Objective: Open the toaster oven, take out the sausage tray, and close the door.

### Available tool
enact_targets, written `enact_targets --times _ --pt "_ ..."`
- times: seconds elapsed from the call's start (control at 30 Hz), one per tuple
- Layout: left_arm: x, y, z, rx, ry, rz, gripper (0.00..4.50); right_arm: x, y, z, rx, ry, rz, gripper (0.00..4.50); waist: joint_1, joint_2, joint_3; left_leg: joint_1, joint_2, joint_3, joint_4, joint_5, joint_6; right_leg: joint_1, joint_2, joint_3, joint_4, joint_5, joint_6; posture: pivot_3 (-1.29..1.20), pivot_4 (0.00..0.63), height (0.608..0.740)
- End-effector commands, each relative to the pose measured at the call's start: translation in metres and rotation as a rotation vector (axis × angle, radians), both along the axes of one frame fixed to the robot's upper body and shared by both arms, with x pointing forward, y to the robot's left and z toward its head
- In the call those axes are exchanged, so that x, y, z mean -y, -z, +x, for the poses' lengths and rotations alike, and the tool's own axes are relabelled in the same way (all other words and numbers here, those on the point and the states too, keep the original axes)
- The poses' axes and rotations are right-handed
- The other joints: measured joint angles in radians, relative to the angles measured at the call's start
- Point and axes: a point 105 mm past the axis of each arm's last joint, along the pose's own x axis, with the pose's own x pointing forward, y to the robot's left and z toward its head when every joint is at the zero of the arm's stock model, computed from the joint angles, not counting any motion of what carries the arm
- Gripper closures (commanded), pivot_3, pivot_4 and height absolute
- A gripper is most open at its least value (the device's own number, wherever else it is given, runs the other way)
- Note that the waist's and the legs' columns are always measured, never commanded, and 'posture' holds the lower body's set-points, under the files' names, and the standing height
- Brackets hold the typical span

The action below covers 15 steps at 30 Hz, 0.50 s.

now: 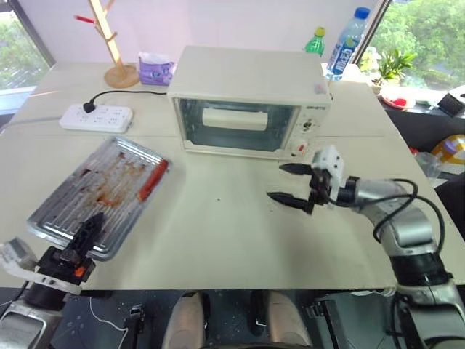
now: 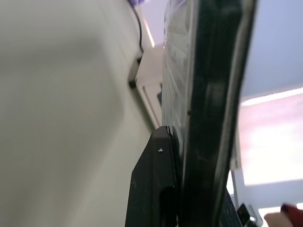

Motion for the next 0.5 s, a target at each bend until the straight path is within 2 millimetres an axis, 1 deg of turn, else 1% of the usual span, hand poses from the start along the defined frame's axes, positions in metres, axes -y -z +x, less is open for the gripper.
enact_targets --times 0.03,0.13,0.2,0.23,0.33,0.43,0.5 --pt "0.008 -0.006 -0.002 0.027 0.154 0.007 4.5 0.002 -0.024 -0.017 0.066 -0.071 -0.009 0.04 0.0 0.0 0.0 0.0 0.0 0.0 0.0 0.0 0.0 0.0 0.0 0.0 0.0 0.0 0.0 0.0 0.15 0.722" --pt "0.02 0.002 0.004 -0.017 0.313 -0.009 4.5 0.009 -0.03 -0.033 0.029 -0.114 -0.026 0.04 0.002 0.001 0.0 0.0 0.001 0.0 -0.001 0.0 0.0 -0.001 0.001 0.0 0.0 0.0 0.0 0.0 0.15 0.722" --pt "0.027 0.005 0.013 -0.038 0.391 -0.013 4.5 0.012 -0.034 -0.043 -0.009 -0.135 -0.018 0.04 0.003 0.002 0.0 0.0 0.001 0.0 -0.001 0.0 0.0 -0.001 0.0 0.0 0.0 0.0 0.0 0.0 0.15 0.722" --pt "0.031 0.006 0.02 -0.041 0.43 -0.021 4.5 0.016 -0.037 -0.047 -0.024 -0.13 -0.016 0.04 0.004 0.001 0.0 0.0 0.0 0.0 -0.001 0.0 0.0 -0.001 -0.001 0.0 0.0 0.0 0.0 0.0 0.15 0.722" --pt "0.045 0.006 0.038 -0.053 0.544 -0.034 4.5 0.024 -0.041 -0.054 -0.025 -0.094 -0.041 0.04 0.004 0.001 0.0 -0.001 0.0 0.0 -0.001 0.0 0.0 -0.001 -0.002 0.0 0.0 0.0 0.0 0.0 0.15 0.722" --pt "0.058 0.007 0.052 -0.078 0.638 -0.039 4.5 0.031 -0.046 -0.056 -0.024 -0.034 -0.035 0.04 0.001 0.001 0.0 -0.001 0.0 0.0 -0.001 0.0 0.0 -0.001 -0.002 0.0 0.0 0.0 0.0 0.0 0.15 0.722" --pt "0.075 0.007 0.063 -0.078 0.733 -0.035 4.5 0.035 -0.048 -0.059 -0.026 0.006 -0.031 0.04 0.002 0.001 0.0 -0.001 0.0 0.001 -0.001 0.0 0.0 -0.001 -0.002 0.0 0.0 0.0 0.0 0.0 0.15 0.722"
